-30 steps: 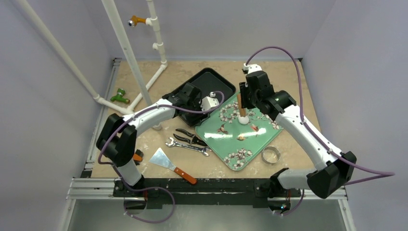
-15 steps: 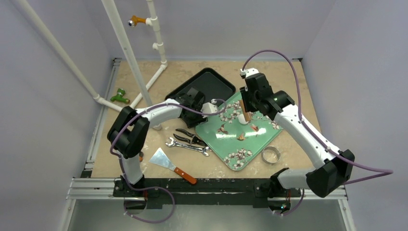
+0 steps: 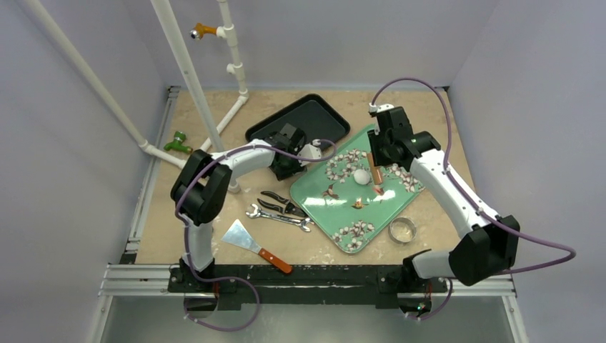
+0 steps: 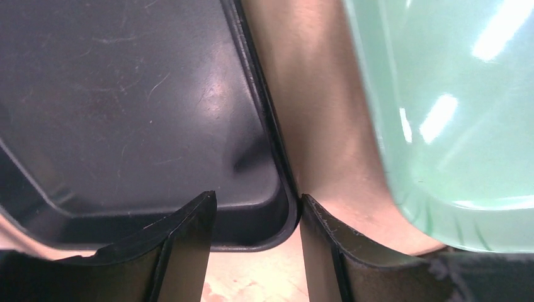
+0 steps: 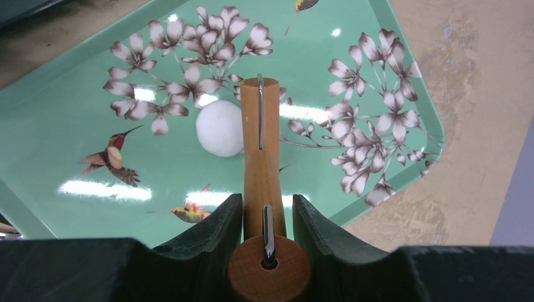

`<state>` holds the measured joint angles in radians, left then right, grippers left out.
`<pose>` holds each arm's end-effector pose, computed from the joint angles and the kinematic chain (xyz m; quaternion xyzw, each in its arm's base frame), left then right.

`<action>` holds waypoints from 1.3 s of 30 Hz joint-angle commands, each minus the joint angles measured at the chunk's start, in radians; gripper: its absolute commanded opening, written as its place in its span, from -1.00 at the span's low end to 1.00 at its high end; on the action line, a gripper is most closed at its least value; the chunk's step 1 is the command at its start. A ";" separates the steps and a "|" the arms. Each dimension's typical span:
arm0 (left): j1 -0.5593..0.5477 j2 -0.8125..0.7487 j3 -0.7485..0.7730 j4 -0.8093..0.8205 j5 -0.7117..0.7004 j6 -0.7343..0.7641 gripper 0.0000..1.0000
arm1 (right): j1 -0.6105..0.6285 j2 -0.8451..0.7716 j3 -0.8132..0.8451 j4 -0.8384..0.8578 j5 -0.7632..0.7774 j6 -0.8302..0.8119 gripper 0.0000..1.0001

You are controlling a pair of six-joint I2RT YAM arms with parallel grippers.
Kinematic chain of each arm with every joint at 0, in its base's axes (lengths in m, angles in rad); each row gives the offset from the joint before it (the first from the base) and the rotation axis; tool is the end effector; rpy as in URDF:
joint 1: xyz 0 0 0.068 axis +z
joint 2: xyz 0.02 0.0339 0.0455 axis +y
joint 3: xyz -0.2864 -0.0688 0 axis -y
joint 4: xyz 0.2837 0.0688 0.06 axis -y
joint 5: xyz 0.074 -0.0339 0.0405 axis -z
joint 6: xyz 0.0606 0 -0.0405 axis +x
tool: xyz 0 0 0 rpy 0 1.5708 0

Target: Roll out the dumpling wrappers from the dough

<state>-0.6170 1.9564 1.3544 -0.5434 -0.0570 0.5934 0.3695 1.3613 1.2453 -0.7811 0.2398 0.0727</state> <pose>0.3699 -0.2581 0.1452 0.5509 0.8070 0.0254 0.2113 0.3149 0.1065 0.3166 -0.0994 0.9326 -0.0382 0.3449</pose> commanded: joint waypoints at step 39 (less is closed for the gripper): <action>-0.079 0.171 0.281 -0.227 0.226 -0.251 -0.13 | -0.041 0.095 0.169 -0.035 -0.109 0.012 -1.00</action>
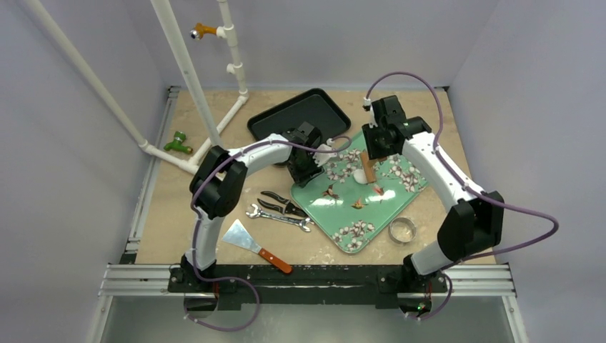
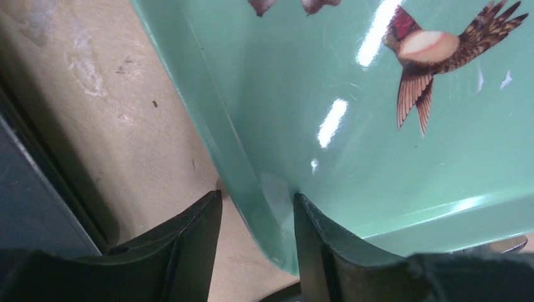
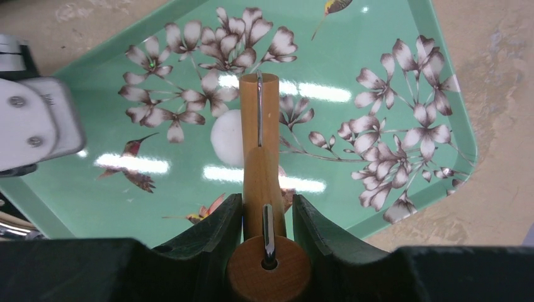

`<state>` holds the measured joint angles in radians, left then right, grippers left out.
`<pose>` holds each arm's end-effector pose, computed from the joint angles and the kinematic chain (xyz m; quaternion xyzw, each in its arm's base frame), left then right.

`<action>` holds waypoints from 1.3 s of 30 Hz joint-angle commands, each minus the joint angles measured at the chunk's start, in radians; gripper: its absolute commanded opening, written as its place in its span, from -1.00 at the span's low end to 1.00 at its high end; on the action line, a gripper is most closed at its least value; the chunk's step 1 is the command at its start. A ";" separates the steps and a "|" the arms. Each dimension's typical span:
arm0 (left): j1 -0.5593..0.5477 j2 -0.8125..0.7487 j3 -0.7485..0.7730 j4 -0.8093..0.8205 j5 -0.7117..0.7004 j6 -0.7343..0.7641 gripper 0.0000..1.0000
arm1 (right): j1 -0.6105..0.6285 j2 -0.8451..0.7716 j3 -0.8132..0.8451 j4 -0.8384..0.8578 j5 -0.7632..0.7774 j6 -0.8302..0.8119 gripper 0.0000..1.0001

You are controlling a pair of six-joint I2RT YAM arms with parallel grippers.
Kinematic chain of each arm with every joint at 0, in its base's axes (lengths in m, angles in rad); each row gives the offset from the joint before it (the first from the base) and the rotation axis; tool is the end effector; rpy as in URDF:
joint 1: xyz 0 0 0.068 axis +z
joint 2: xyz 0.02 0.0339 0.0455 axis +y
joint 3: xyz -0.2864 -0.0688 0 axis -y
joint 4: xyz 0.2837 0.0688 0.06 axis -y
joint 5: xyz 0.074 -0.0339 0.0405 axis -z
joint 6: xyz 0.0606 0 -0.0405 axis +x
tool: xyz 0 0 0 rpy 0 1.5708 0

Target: Roll out the dumpling wrappers from the dough

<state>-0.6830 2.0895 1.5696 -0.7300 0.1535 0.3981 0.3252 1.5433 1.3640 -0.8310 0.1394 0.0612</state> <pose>0.3667 -0.3103 0.1463 0.5170 0.8376 -0.0975 0.1469 0.3563 0.1113 0.2947 -0.1071 0.9528 -0.0127 0.2836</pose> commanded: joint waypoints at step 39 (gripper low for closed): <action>0.088 -0.033 -0.128 0.162 0.014 -0.225 -1.00 | 0.005 0.121 -0.065 0.070 -0.246 0.064 -1.00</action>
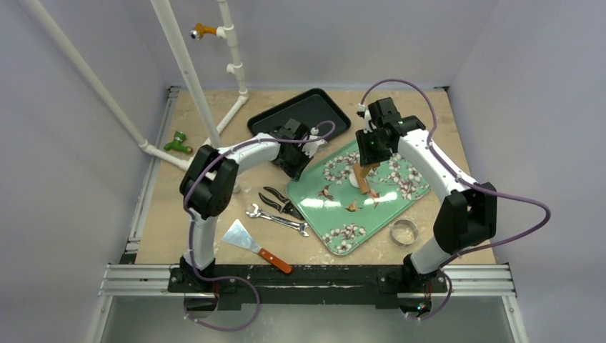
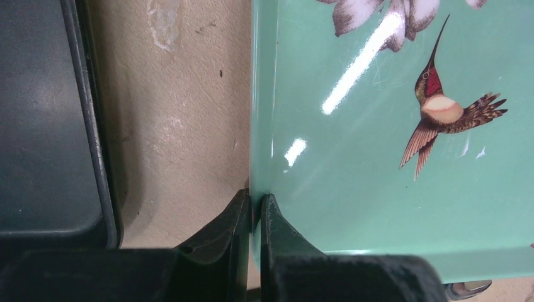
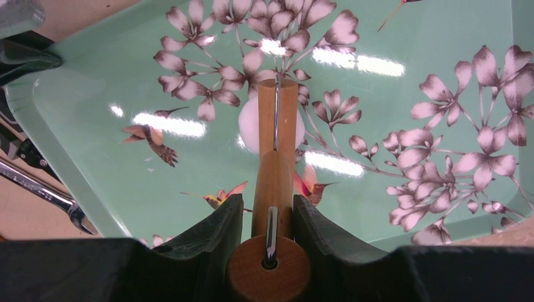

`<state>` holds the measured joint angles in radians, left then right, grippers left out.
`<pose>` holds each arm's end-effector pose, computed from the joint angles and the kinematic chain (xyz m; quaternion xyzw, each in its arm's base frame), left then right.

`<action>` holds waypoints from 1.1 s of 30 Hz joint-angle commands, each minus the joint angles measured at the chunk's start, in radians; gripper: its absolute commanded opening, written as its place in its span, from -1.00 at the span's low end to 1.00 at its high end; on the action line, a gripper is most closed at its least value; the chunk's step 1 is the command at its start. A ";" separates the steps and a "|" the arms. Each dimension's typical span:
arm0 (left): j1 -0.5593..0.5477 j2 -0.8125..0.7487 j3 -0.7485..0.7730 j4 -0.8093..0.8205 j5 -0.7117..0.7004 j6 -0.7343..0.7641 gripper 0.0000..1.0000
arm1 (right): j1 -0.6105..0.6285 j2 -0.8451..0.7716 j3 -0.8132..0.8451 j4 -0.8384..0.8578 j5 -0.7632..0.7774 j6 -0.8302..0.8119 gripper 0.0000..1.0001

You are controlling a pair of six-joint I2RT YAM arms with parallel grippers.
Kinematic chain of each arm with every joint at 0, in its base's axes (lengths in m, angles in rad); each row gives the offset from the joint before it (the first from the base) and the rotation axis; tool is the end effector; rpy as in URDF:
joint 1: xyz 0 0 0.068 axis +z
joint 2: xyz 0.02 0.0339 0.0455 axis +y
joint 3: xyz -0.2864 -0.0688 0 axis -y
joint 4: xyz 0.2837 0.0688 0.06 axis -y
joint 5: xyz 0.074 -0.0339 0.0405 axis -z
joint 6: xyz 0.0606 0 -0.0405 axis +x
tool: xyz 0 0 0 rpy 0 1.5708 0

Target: Roll out the dumpling wrappers from the dough

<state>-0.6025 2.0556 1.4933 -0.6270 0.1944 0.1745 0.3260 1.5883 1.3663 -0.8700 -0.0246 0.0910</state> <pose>0.3849 -0.2789 0.1425 0.3872 0.8974 -0.1332 0.1642 0.3566 0.1221 0.2765 -0.1168 0.9644 0.0608 0.2295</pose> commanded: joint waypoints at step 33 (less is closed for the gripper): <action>0.047 -0.049 -0.139 0.161 0.080 -0.005 -1.00 | 0.259 0.127 -0.151 0.362 -0.264 0.257 -1.00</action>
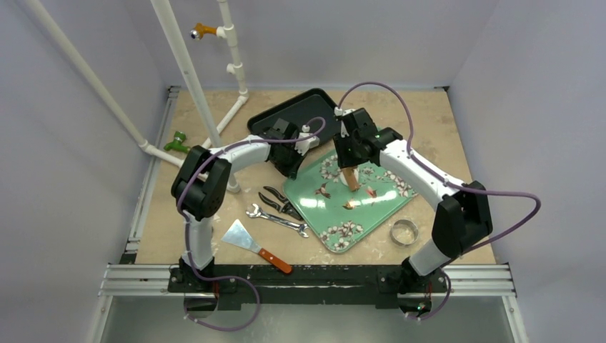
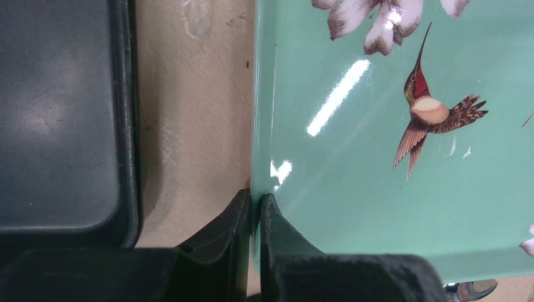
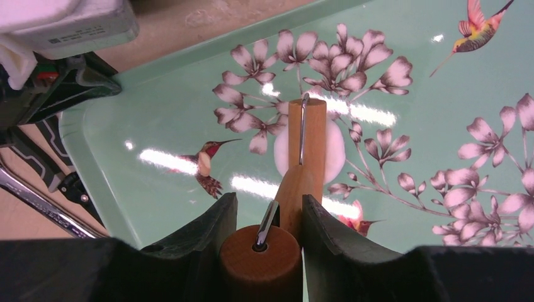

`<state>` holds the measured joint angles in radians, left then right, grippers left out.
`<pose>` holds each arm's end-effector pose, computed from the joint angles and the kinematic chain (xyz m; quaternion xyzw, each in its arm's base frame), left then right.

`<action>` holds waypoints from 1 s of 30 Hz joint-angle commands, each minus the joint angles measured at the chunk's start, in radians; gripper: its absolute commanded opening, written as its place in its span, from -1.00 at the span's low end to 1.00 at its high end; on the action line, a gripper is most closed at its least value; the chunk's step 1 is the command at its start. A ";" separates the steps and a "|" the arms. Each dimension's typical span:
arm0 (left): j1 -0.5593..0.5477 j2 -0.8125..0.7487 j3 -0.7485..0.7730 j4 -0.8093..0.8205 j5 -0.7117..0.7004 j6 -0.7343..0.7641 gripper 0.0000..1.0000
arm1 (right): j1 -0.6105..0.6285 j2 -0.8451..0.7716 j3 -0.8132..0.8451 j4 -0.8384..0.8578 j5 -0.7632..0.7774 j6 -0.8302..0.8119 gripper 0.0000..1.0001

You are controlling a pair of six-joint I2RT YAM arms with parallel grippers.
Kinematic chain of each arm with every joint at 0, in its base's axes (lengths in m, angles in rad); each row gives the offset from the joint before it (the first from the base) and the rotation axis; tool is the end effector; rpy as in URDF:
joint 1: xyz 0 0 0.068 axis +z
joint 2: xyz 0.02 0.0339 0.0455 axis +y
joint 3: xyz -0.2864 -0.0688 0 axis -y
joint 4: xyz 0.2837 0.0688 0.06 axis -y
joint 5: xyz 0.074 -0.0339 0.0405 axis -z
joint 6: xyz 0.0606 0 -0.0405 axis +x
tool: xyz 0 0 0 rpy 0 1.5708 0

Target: Roll out the dumpling wrappers from the dough

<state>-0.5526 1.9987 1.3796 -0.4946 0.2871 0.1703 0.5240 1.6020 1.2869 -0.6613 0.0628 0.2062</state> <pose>0.3851 -0.2576 0.1398 0.3712 0.8902 -0.1794 0.1937 0.3418 0.1931 0.2575 -0.1421 0.9451 0.0765 0.2841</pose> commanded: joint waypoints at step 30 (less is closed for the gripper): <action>-0.004 0.007 -0.027 0.033 -0.014 0.011 -1.00 | -0.124 -0.030 0.034 -0.090 0.055 0.021 -1.00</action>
<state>-0.5442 1.9965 1.3773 -0.4946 0.2840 0.1749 0.4164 1.5921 1.3254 -0.6720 0.0601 0.2283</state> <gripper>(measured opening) 0.057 0.320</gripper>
